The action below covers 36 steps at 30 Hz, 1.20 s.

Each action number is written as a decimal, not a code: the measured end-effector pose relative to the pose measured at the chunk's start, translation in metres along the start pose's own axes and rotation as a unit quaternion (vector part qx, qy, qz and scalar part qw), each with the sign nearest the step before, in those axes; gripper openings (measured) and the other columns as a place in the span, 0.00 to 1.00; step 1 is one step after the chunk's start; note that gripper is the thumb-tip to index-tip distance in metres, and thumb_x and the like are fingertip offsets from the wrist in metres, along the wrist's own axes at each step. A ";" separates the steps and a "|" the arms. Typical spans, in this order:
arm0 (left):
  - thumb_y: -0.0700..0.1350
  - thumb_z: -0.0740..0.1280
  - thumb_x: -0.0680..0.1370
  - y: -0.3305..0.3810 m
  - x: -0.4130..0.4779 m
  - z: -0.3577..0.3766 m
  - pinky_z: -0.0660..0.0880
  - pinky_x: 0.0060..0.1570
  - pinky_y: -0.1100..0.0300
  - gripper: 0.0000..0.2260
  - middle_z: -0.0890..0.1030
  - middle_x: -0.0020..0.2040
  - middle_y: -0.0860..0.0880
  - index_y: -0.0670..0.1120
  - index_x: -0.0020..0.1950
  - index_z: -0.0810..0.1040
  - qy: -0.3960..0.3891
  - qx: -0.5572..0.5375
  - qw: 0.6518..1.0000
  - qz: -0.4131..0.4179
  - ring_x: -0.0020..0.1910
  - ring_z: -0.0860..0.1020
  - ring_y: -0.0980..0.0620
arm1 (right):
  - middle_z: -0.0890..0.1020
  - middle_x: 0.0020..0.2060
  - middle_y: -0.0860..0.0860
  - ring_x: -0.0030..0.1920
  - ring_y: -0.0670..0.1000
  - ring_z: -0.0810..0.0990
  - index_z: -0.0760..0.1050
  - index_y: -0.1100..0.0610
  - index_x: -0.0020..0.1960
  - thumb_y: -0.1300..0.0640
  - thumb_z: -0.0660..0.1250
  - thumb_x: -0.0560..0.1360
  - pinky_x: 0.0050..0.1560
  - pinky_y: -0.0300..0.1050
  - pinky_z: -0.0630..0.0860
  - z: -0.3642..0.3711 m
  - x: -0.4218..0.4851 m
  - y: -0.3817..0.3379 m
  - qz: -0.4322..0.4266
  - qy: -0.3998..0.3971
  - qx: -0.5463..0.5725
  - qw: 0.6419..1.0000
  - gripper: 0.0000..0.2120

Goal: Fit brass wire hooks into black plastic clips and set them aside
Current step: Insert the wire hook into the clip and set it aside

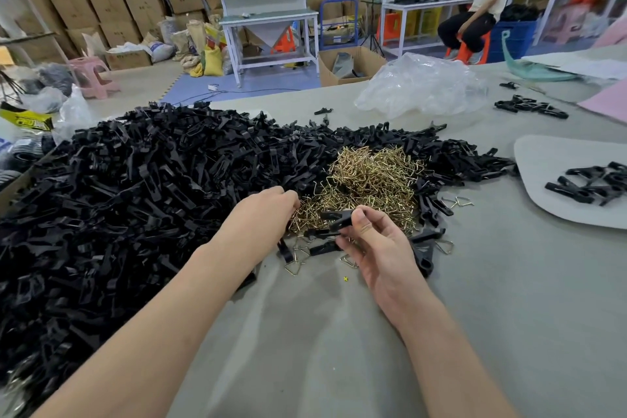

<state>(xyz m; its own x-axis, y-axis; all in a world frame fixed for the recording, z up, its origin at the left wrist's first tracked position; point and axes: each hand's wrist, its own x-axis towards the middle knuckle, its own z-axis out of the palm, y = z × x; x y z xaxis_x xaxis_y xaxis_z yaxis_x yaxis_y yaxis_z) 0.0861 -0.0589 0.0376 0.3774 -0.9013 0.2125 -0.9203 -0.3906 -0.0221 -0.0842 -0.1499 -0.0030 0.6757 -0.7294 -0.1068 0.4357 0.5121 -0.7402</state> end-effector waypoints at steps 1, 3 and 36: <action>0.40 0.61 0.83 0.000 0.000 0.002 0.77 0.48 0.57 0.11 0.76 0.52 0.53 0.52 0.62 0.75 0.006 0.019 1.000 0.015 0.49 0.79 0.51 | 0.83 0.46 0.55 0.41 0.49 0.83 0.77 0.59 0.52 0.57 0.73 0.68 0.42 0.41 0.82 0.000 0.000 0.000 0.000 0.001 0.001 1.000 0.14; 0.42 0.60 0.83 0.002 0.000 0.003 0.77 0.49 0.55 0.09 0.77 0.52 0.52 0.52 0.60 0.77 0.007 0.008 1.000 0.018 0.49 0.79 0.50 | 0.84 0.43 0.54 0.40 0.48 0.83 0.77 0.59 0.52 0.57 0.73 0.68 0.42 0.42 0.82 0.000 0.001 0.000 0.001 0.002 0.005 1.000 0.14; 0.38 0.70 0.77 0.041 -0.073 0.018 0.74 0.31 0.66 0.07 0.84 0.40 0.48 0.45 0.42 0.87 0.058 -0.786 0.560 -0.255 0.32 0.78 0.56 | 0.84 0.53 0.59 0.54 0.55 0.81 0.81 0.47 0.45 0.43 0.83 0.62 0.63 0.54 0.76 0.007 -0.009 0.012 -0.082 -0.139 -0.175 0.971 0.17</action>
<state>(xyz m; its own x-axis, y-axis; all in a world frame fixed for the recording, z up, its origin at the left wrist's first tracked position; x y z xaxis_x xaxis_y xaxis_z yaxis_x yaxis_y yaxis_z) 0.0228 -0.0123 0.0041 0.7070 -0.6937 -0.1375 0.3178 0.1379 0.9381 -0.0809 -0.1340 -0.0070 0.7696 -0.6132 0.1780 0.3547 0.1787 -0.9178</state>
